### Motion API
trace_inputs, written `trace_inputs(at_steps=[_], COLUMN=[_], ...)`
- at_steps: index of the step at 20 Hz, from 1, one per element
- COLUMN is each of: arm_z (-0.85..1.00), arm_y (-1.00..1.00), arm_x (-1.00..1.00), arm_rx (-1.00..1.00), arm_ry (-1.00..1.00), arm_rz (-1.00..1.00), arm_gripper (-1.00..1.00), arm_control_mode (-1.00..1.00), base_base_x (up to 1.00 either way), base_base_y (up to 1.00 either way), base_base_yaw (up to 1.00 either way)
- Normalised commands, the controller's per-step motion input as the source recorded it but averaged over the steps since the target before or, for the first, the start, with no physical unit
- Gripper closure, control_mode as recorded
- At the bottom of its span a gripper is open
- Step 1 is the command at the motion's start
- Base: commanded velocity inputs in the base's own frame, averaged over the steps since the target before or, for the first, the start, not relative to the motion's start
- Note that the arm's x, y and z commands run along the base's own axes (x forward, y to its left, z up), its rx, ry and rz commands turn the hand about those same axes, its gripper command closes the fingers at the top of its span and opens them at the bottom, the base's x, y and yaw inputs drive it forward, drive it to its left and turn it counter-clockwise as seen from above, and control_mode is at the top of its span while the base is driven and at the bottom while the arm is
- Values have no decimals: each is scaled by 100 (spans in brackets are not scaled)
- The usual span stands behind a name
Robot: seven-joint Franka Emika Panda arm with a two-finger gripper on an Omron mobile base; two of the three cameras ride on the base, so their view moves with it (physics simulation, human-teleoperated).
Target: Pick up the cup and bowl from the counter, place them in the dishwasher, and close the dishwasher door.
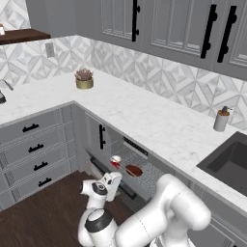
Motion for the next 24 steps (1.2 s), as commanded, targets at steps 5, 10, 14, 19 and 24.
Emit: trace_inputs(at_steps=[5,10,14,19,24], arm_z=[-25,-46,-61,-89,-88], arm_y=[-100,-100,-94,-35,-30], arm_x=[82,95,93,81,81], arm_rx=[-8,-3,-8,-23,-20], arm_ry=[-21,-18,-23,-38,-37], arm_rz=[0,0,-4,-11,-12], arm_gripper=[-100,-100,-100,-100,-100], arm_control_mode=[-100,-100,-100,-100,-100], base_base_x=[0,0,0,0,0], base_base_y=[0,0,0,0,0], base_base_yaw=[0,0,0,0,0])
